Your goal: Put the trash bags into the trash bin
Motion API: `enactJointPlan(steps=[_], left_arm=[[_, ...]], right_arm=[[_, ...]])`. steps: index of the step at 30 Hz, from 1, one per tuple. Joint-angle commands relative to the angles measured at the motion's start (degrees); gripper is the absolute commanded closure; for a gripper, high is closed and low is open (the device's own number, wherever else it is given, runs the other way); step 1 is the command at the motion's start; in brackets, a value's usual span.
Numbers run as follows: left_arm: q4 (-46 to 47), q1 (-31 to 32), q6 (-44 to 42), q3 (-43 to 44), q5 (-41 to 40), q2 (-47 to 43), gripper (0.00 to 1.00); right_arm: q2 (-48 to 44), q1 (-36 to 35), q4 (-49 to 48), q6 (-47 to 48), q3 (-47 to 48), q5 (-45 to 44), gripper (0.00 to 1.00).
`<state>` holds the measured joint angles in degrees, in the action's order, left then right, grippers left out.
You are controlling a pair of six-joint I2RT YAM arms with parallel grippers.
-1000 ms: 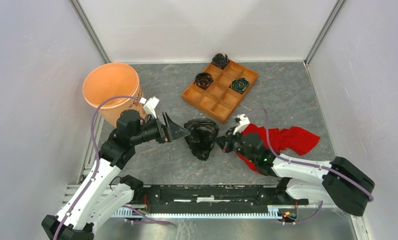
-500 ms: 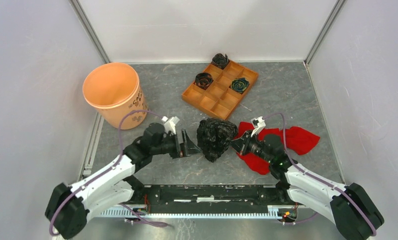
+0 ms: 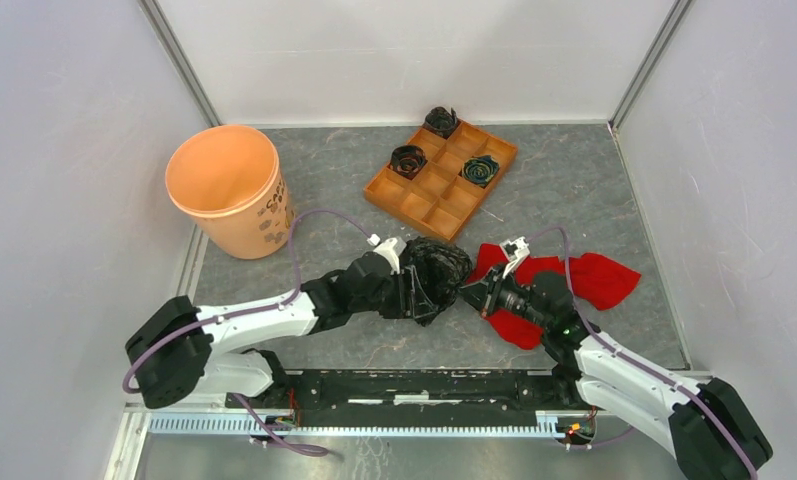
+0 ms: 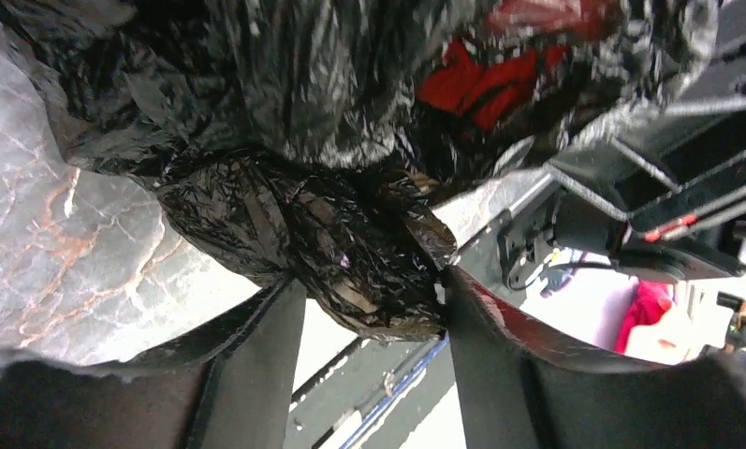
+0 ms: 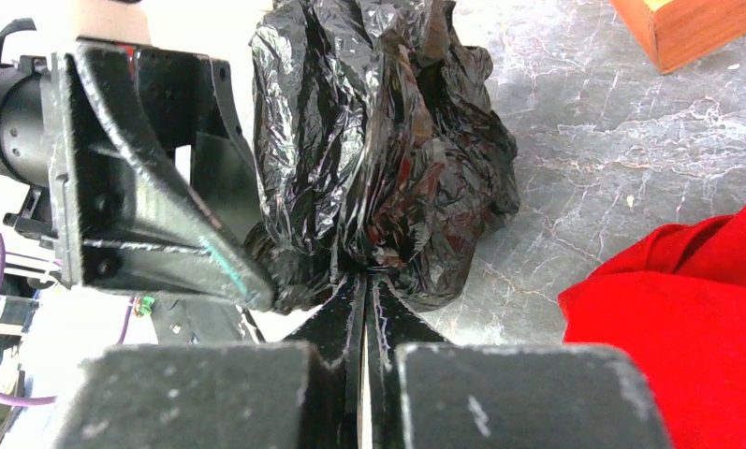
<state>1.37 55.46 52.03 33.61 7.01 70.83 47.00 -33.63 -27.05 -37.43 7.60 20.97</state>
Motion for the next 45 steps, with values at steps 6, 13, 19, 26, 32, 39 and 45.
enactJointPlan(steps=[6, 13, 19, 26, 32, 39, 45], left_arm=[[-9.9, 0.4, -1.1, 5.2, -20.3, -3.8, 0.89], [-28.3, -4.7, -8.8, 8.3, -29.6, -18.1, 0.94], [-38.2, -11.3, -22.8, 37.9, -25.1, -18.3, 0.98], [-28.5, -11.3, -20.0, 35.9, -12.0, -25.1, 0.98], [-34.5, -11.3, -5.2, 4.0, -19.1, -29.0, 0.98], [-34.6, -11.3, -6.2, 3.6, -18.4, -35.7, 0.97], [-36.5, -11.3, -6.3, 8.8, -16.6, -34.2, 0.88]], right_arm=[[-4.6, 0.2, 5.5, 3.8, -1.5, -2.2, 1.0], [-0.5, 1.2, 15.1, 12.9, 6.9, -5.6, 1.0], [7.2, 0.8, 36.3, 26.6, 43.8, -5.3, 1.0], [-2.6, -3.1, 19.2, 21.7, 37.3, 3.5, 0.99], [-2.3, -3.0, 4.7, 7.2, -0.7, 1.2, 0.99], [-7.5, -2.9, 18.8, 17.9, 8.2, -1.7, 0.99], [-7.7, -2.9, 20.5, 17.8, 12.7, -0.7, 1.0]])
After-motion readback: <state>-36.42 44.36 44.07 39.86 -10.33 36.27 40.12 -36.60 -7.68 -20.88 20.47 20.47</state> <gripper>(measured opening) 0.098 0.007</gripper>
